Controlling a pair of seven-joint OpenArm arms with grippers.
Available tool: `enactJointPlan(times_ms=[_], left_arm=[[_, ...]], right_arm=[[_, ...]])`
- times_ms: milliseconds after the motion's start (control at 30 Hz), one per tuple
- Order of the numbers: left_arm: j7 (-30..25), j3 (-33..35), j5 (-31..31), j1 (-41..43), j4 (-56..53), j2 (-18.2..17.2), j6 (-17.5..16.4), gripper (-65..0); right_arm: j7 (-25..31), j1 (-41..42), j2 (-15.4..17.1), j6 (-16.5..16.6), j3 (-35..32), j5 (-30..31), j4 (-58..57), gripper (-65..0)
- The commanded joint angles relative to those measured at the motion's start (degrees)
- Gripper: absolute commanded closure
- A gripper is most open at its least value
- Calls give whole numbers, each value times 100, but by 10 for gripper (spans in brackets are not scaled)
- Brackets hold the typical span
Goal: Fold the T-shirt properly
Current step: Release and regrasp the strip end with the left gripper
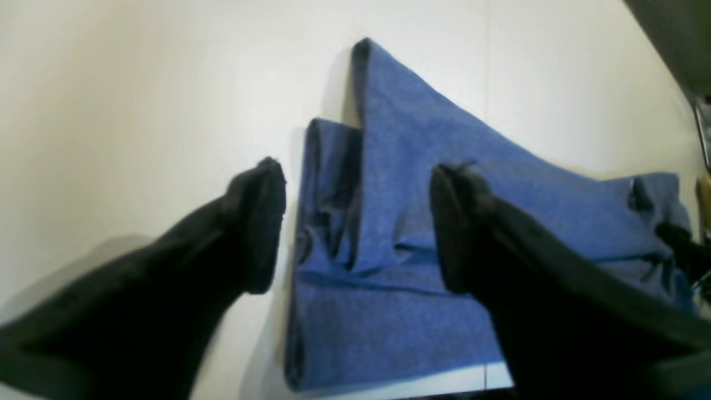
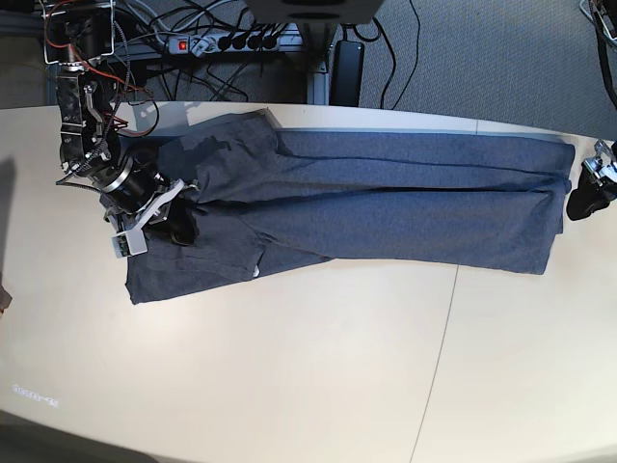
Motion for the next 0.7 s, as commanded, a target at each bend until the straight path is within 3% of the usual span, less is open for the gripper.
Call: enactJointPlan(times_ms=[0, 167, 367, 667], left_arm=[[-170, 87, -50, -48, 52, -149, -202, -447], [-973, 682, 654, -151, -369, -188, -202, -447], [-953, 702, 638, -385, -1010, -203, -202, -447], [-734, 743, 376, -380, -1025, -203, -202, -447]], right_arm=[[-555, -20, 81, 326, 11, -380, -96, 0], [-575, 15, 81, 326, 11, -378, -96, 0], [-616, 26, 81, 326, 11, -378, -96, 0], [-616, 26, 79, 326, 11, -376, -96, 0]])
